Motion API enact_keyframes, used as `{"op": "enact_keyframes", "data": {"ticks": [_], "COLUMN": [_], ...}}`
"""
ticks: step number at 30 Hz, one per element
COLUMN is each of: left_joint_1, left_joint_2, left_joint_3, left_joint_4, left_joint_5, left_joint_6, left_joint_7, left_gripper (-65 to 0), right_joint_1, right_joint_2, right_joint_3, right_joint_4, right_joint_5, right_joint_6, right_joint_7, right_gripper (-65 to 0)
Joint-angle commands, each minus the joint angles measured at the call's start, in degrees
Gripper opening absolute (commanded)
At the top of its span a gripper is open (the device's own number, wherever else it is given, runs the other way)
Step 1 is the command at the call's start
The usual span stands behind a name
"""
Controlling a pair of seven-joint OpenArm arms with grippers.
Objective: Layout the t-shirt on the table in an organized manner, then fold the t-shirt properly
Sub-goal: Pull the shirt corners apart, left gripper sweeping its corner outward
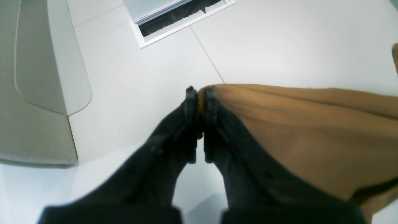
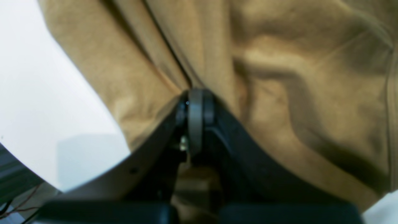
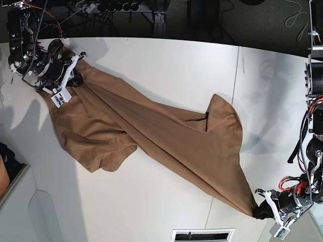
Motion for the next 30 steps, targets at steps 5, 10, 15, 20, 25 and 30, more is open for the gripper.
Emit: {"op": "enact_keyframes", "data": {"ticks": [5, 10, 15, 20, 25, 30], "left_joint_1": [-2.01, -1.90, -0.85, 5.11, 13.20, 20.61], "left_joint_2": [0.13, 0.15, 0.07, 0.13, 0.09, 0.09], "left_joint_3": [-0.44, -0.44, -0.44, -0.44, -0.44, -0.44], "left_joint_4": [0.83, 0.83, 0.83, 0.85, 1.29, 5.75], "left_joint_5": [-1.81, -2.10, -6.25, -16.96, -24.48, -27.34], "left_joint_6": [-0.87, 3.43, 4.02, -1.09, -1.96, -1.96], "left_joint_7": [-2.21, 0.35, 8.72, 14.12, 18.49, 20.15], "left_gripper": [-31.5, -27.4, -27.5, -43.7, -50.5, -50.5], "right_joint_1": [-0.15, -0.15, -0.13, 1.14, 4.42, 7.52], "right_joint_2": [1.09, 1.07, 1.07, 0.66, -1.27, -1.49], "right_joint_3": [0.50, 0.50, 0.50, 1.11, 5.09, 6.27], "right_joint_4": [0.22, 0.22, 0.22, 0.28, 0.28, 0.26], "right_joint_5": [-0.15, -0.15, 2.08, 2.73, 5.95, 6.25], "right_joint_6": [-0.42, -0.42, -0.44, -0.48, -0.44, -0.42], "right_joint_7": [-1.92, -1.88, -0.96, 1.73, 1.73, 1.77], "right_gripper": [-65.0, -65.0, -65.0, -65.0, -65.0, -65.0]}}
